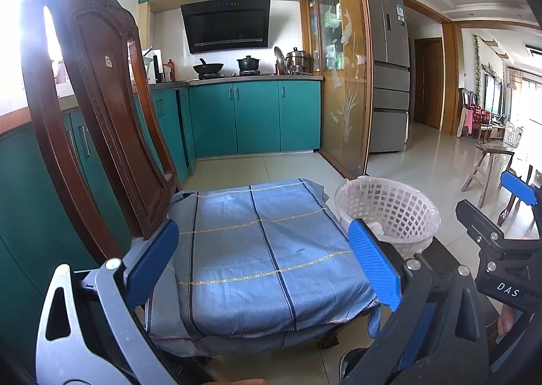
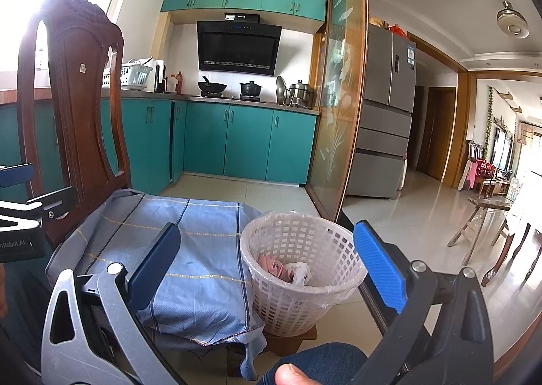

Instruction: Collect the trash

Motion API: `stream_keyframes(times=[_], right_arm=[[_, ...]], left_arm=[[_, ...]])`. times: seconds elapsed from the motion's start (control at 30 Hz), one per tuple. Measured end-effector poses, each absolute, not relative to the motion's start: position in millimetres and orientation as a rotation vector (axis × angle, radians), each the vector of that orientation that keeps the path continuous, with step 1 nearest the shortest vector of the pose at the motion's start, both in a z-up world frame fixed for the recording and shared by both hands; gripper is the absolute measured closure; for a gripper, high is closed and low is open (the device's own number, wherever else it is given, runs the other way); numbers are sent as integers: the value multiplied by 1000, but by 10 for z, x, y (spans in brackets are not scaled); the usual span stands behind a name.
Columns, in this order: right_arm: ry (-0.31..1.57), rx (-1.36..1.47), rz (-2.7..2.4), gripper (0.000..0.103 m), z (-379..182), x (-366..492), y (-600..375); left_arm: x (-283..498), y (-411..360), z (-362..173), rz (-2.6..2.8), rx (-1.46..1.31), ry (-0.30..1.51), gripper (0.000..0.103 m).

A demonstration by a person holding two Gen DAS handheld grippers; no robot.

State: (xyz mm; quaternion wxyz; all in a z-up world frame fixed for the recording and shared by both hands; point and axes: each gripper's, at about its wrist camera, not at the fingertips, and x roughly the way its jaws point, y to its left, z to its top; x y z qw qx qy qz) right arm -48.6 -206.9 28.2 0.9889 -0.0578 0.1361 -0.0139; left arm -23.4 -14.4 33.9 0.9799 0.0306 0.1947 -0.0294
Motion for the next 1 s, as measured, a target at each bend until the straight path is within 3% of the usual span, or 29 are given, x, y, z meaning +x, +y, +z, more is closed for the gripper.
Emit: stream_keyframes(times=[1.0], right_arm=[[331, -120, -22, 3, 184, -359, -2038]], left_arm=[[-65, -91, 162, -69, 45, 450, 3]])
